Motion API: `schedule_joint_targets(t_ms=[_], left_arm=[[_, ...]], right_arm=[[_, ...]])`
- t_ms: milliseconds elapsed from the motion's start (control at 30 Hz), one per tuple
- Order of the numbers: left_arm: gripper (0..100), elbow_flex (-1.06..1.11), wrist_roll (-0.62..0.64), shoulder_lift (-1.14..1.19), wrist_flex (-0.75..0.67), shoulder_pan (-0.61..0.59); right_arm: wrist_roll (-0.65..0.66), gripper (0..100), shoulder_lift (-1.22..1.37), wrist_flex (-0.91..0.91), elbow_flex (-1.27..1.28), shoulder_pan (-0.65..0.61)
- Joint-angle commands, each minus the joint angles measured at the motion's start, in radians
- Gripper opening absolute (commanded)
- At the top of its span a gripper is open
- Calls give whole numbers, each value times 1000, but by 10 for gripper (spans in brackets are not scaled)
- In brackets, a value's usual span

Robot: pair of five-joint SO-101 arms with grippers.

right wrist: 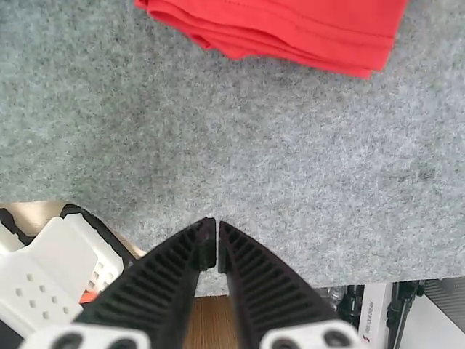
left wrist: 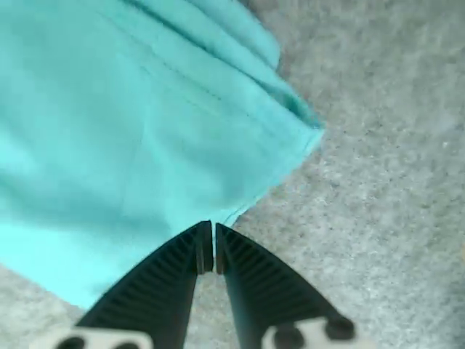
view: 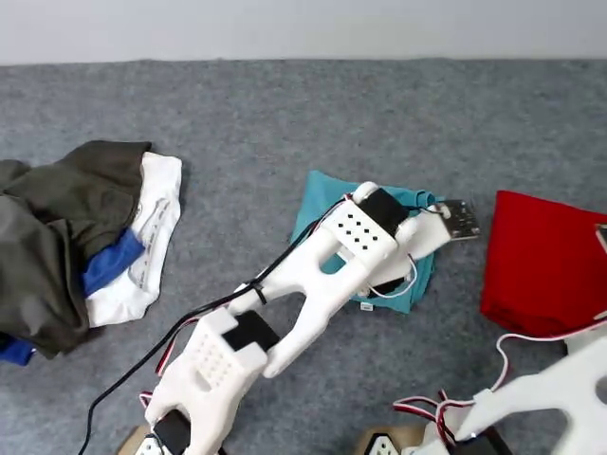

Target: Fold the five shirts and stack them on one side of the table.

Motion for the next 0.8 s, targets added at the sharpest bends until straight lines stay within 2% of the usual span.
schedule_joint_targets(t_ms=[0,200,333,433,567,767], left_arm=[[13,-4,-8,-120,-23,-32],[13,-4,-3,-140,-95,-104],[13,-25,38,-160,-68,-167],[13,-44,92,-195,-46,-265],[13,-76,101,-270,3,-427],[13,-53,97,-428,28,-717]], right_arm=[[0,12,-36,31,-8,5],[-6,12,-36,36,-9,-8],[-100,12,-36,38,-17,-119],[-221,12,-25,38,-37,-277],[-396,12,-22,15,-40,-558],[-631,13,41,-160,-41,-895]])
